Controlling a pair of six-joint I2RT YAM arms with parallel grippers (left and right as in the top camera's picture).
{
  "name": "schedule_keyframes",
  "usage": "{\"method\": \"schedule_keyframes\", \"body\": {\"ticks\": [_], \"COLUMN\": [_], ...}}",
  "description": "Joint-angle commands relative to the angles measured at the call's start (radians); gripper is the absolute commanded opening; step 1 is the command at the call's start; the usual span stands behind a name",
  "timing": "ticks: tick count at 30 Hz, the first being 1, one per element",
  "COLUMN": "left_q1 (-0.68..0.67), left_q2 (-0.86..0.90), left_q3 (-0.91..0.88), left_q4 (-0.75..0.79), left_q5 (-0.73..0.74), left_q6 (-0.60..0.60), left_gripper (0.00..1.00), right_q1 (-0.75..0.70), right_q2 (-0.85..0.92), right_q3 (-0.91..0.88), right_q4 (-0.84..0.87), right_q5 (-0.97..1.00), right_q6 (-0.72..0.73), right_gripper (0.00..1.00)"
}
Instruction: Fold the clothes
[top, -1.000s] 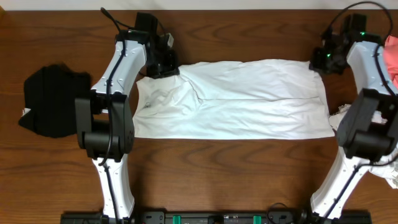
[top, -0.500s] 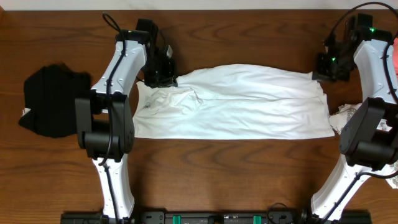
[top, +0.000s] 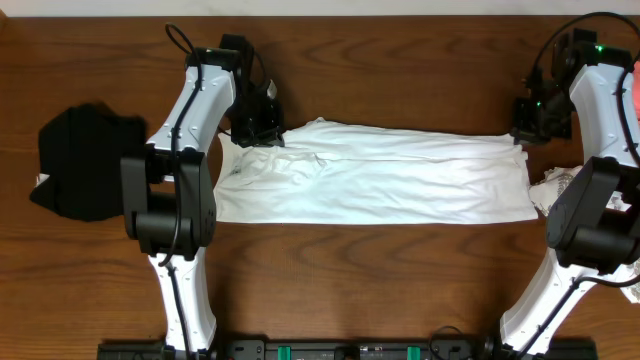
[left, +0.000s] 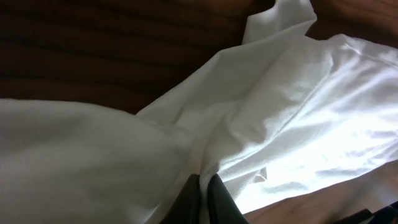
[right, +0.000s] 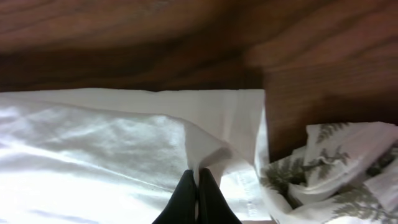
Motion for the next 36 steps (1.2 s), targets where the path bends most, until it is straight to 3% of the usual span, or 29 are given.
{"method": "schedule_keyframes", "body": {"ticks": [1, 17, 20, 31, 34, 36], "left_q1": [0.002, 0.002, 0.002, 0.002, 0.002, 0.002], "left_q2": [-0.008, -0.008, -0.008, -0.008, -0.008, -0.008], "left_q3": [0.003, 0.003, 0.003, 0.003, 0.003, 0.003], "left_q4": [-0.009, -0.127, -0.142, -0.159, -0.174, -0.175], "left_q5": [-0.012, -0.012, -0.012, -0.012, -0.012, -0.012], "left_q6": [0.006, 0.006, 0.006, 0.006, 0.006, 0.006], "left_gripper": [0.06, 0.06, 0.06, 0.12, 0.17, 0.21], "right_q1": [-0.024, -0.037, -0.037, -0.037, -0.034, -0.027], "right_q2": [-0.008, -0.008, -0.008, -0.008, -0.008, -0.008], "right_q3": [0.011, 0.006, 0.005, 0.004, 0.004, 0.004], "right_q4": [0.000, -0.043, -0.054, -0.058, -0.035, -0.016], "right_q5": [0.048, 0.048, 0.048, 0.045, -0.077, -0.288], "right_q6": [0.024, 0.024, 0.023, 0.023, -0.003, -0.104], "right_gripper": [0.01, 0.02, 0.10, 0.15, 0.11, 0.12]}}
